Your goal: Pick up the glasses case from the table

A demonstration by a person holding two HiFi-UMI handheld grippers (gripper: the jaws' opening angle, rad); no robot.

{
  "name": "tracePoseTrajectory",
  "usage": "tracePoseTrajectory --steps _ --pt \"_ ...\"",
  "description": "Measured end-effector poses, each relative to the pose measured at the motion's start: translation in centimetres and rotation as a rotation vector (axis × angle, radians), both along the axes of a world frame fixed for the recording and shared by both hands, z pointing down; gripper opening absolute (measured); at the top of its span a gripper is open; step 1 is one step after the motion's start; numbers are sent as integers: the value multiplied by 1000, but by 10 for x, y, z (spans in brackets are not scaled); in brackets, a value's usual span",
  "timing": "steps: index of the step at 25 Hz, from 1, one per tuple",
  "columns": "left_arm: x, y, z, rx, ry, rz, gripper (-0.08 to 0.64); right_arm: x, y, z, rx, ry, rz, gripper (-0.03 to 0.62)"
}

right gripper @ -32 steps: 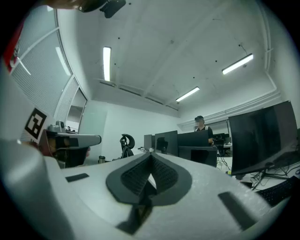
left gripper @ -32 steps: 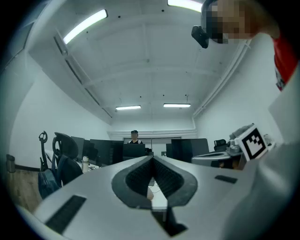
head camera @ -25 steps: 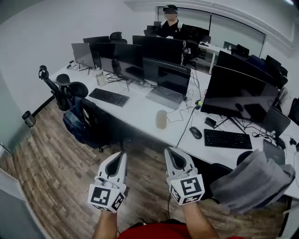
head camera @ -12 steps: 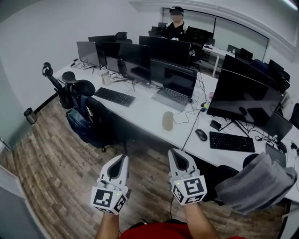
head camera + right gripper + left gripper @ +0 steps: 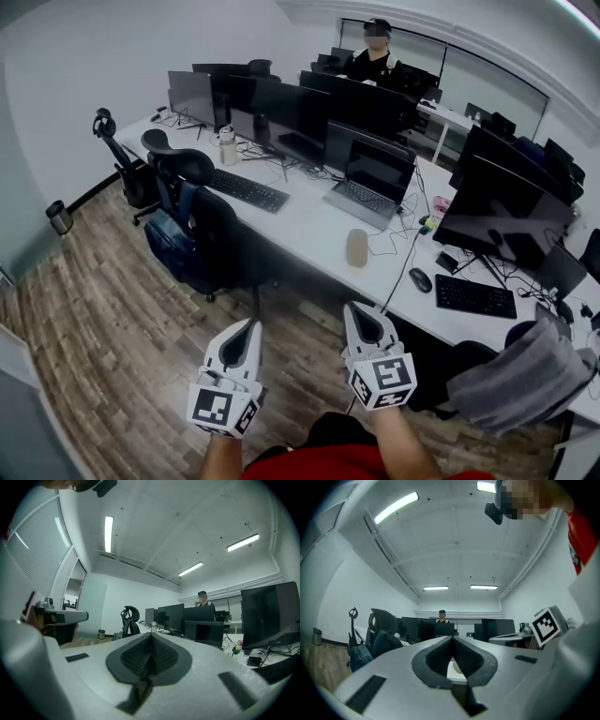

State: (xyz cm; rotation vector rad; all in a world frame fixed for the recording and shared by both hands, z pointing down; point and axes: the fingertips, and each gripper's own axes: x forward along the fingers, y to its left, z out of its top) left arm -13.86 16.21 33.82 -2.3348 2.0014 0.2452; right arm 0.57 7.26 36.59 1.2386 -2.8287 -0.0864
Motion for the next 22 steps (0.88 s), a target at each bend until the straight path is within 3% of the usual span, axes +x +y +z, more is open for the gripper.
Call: tracePoseTrajectory --steps 9,22 --pt "-35 -49 7 -3 13 -31 11 -16 -67 12 -1 -1 40 5" --pt "-33 -255 11 -21 -19 8 11 2 -240 49 -45 5 114 5"
